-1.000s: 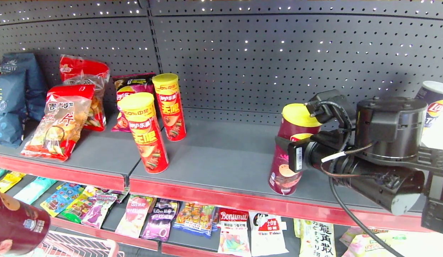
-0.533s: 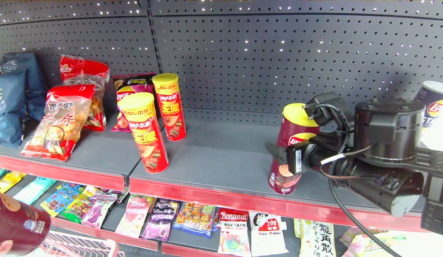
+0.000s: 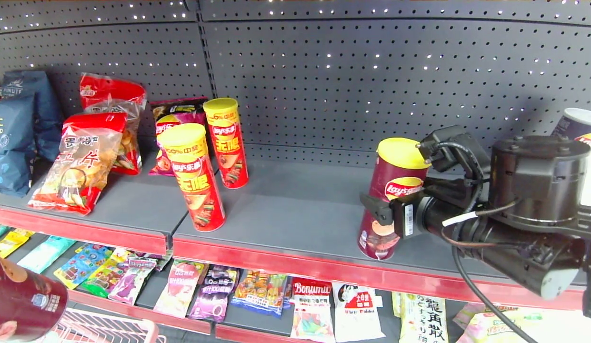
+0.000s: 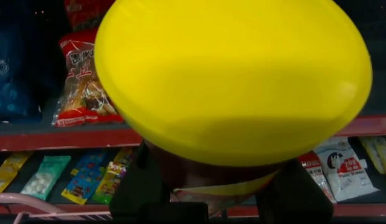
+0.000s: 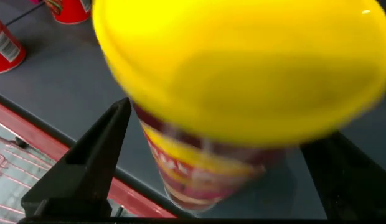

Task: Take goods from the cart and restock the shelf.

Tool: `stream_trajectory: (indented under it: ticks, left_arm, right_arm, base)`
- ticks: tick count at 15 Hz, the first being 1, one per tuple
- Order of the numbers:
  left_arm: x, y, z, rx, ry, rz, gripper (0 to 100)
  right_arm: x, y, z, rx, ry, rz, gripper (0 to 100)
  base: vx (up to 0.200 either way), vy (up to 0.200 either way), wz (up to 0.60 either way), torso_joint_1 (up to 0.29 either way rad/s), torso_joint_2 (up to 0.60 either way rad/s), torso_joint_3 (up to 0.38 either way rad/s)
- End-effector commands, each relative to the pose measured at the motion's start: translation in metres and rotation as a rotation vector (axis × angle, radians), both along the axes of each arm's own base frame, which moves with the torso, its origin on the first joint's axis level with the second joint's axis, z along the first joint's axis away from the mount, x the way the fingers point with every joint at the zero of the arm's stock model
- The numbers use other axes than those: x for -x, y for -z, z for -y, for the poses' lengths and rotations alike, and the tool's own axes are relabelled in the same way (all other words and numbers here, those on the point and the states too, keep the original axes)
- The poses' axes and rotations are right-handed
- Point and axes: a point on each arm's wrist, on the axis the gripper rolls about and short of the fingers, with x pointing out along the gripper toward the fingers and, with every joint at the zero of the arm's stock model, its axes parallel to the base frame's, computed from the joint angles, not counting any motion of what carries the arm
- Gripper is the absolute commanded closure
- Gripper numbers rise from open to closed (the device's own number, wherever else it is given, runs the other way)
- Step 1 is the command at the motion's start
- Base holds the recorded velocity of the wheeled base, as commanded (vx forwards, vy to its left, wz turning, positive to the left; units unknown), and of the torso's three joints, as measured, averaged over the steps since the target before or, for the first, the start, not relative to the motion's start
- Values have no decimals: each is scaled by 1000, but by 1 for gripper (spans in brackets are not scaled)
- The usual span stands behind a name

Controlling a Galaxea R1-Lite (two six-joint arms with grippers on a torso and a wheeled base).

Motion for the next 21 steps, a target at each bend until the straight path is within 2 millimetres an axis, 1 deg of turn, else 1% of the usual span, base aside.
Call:
stream_trajectory:
  ticks: [1,3,4,5,6,7,9,10,11,13,14,15,16,17,18,20,21]
  left_arm:
    - [0,1,0,0,-1,-3,100]
    - [-1,1,0,0,3,-7,100]
    - [-1,0,0,0,4,-7,100]
    - [-1,0,0,0,4,-7,100]
    - [-1,0,0,0,6,-6,100]
    - [-2,1,0,0,7,-10,100]
    - [-3,0,0,0,10,-14,100]
    - [-4,0,0,0,10,-14,100]
    - [-4,-2,0,0,10,-10,100]
    - [-4,-5,0,0,12,-1,100]
    - [-4,-6,0,0,12,-1,100]
    - [-5,-8,0,-1,10,-3,100]
    - [-7,-9,0,-3,9,-6,100]
    - [-9,-9,0,-10,9,-14,100]
    - [-11,-10,0,-19,10,-16,100]
    - [-10,-13,0,-23,12,-5,100]
    - [-10,-14,0,-23,12,-2,100]
  right_arm:
    - [14,-2,6,-10,-12,9,0]
    - [30,1,16,-7,-23,5,0]
    - [38,2,22,-9,-24,7,0]
    - [47,0,32,-26,-26,20,0]
    - [53,-4,39,-46,-22,33,0]
    - [59,-1,47,-45,-14,34,0]
    - [75,2,70,-37,-40,55,0]
    - [86,5,89,-18,-77,77,0]
    - [90,9,107,15,-61,100,0]
    - [97,15,139,40,43,125,0]
    - [99,16,148,59,97,122,0]
    - [109,13,166,77,213,103,0]
    - [119,12,173,75,284,78,0]
    - [135,16,178,67,348,51,0]
    - [150,21,177,49,364,36,0]
    - [177,32,171,27,329,40,0]
    - [185,42,170,34,335,29,0]
  base:
    - [0,0,0,0,0,0]
    - [0,0,0,0,0,0]
    - [0,0,0,0,0,0]
    - [0,0,0,0,0,0]
    - [0,0,0,0,0,0]
    - [0,0,0,0,0,0]
    - [0,0,0,0,0,0]
    - [0,0,0,0,0,0]
    - [0,0,0,0,0,0]
    - [0,0,0,0,0,0]
    - [0,0,0,0,0,0]
    - [0,0,0,0,0,0]
    - [0,0,0,0,0,0]
    - [0,0,0,0,0,0]
    - [0,0,0,0,0,0]
    - [0,0,0,0,0,0]
    - [0,0,0,0,0,0]
